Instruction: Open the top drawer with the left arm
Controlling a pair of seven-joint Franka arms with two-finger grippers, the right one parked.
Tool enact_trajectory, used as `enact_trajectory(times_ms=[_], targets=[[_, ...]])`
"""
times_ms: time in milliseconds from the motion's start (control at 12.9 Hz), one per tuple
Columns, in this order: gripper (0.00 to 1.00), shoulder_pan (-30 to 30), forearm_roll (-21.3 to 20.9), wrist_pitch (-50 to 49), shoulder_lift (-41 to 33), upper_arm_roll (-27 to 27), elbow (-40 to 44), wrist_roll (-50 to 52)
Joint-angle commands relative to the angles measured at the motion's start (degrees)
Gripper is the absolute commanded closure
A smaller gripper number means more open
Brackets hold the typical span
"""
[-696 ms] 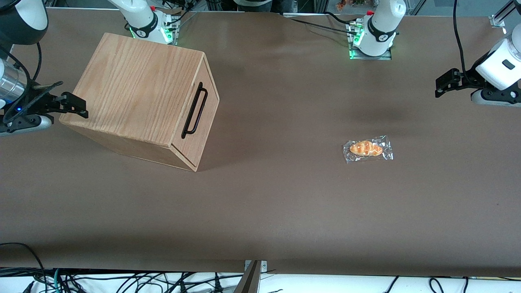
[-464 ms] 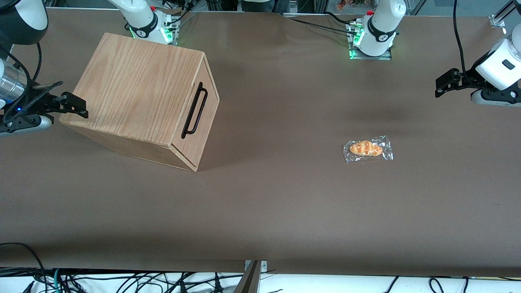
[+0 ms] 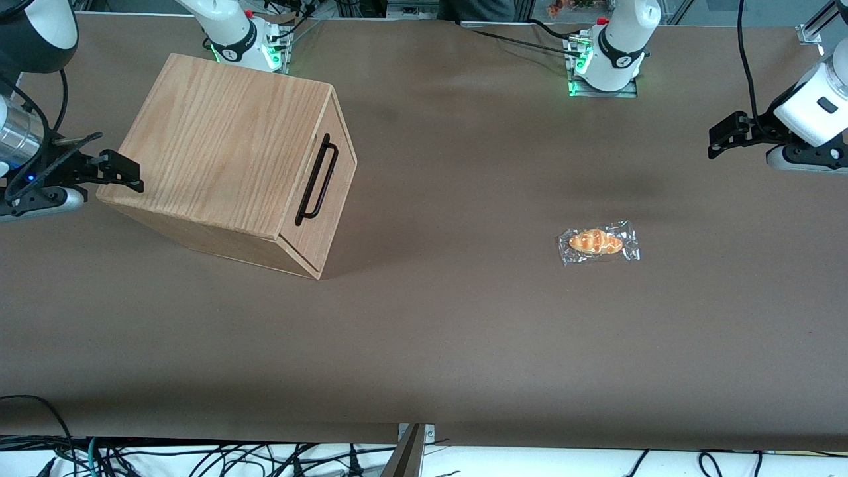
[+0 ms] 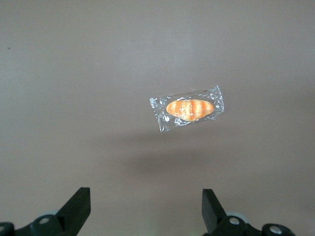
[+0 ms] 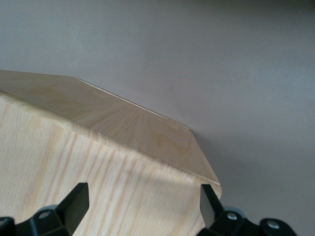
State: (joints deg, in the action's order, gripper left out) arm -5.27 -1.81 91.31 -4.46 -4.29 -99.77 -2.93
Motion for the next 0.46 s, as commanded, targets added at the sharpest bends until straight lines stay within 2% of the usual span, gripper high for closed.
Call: enact_trajectory(times_ms=[0, 387], targets=[[0.0, -0.2, 0.9, -1.2, 0.2, -0.1, 1.3, -1.3], [0.0, -0.2, 0.9, -1.2, 0.3, 0.7, 1.3, -1.2]])
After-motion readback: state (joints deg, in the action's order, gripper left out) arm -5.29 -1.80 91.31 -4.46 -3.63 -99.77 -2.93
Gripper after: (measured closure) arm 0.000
